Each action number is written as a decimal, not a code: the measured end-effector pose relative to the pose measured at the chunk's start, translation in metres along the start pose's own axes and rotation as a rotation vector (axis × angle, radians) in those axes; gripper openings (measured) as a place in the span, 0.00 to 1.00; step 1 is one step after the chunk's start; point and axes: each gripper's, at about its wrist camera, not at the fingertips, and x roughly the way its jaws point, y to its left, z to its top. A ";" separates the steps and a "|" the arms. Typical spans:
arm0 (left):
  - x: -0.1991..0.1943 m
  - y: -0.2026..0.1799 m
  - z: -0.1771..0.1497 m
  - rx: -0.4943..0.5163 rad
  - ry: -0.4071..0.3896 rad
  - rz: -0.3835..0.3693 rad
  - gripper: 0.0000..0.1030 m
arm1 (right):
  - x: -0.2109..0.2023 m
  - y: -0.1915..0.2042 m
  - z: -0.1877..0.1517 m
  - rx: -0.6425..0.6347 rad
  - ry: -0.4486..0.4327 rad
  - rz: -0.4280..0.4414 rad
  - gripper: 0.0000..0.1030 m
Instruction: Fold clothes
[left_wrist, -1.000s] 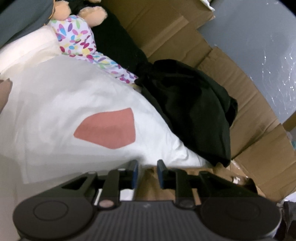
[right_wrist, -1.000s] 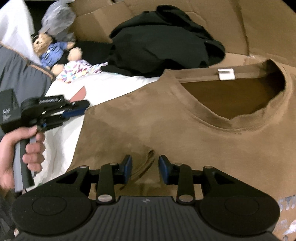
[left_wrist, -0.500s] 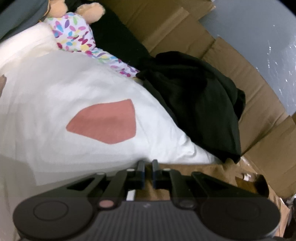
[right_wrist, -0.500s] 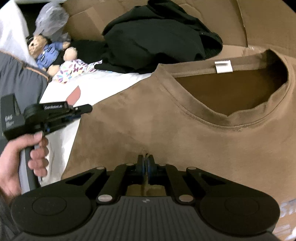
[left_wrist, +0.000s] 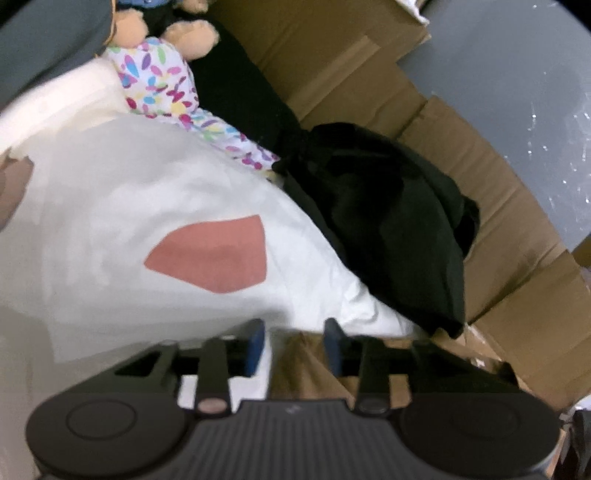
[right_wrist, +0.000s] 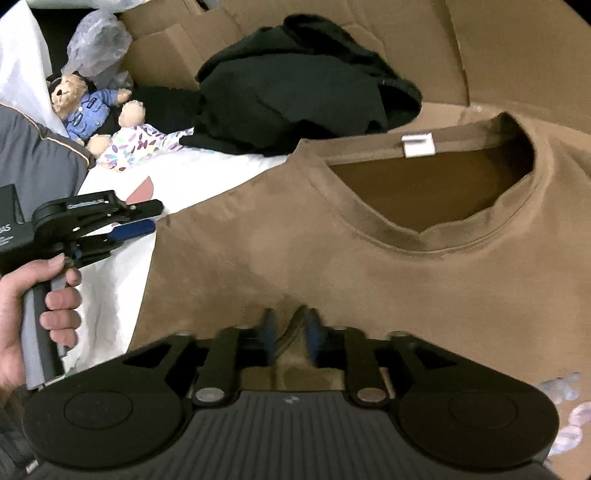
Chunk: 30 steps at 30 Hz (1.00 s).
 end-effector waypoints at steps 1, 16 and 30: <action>-0.003 0.001 -0.002 -0.001 0.004 0.000 0.41 | -0.004 0.000 -0.002 -0.005 -0.001 -0.011 0.38; -0.072 0.034 -0.051 -0.055 0.072 -0.004 0.42 | -0.025 0.040 -0.051 -0.112 0.106 0.060 0.38; -0.085 0.045 -0.077 -0.098 0.114 -0.056 0.42 | -0.010 0.079 -0.069 -0.157 0.139 0.038 0.38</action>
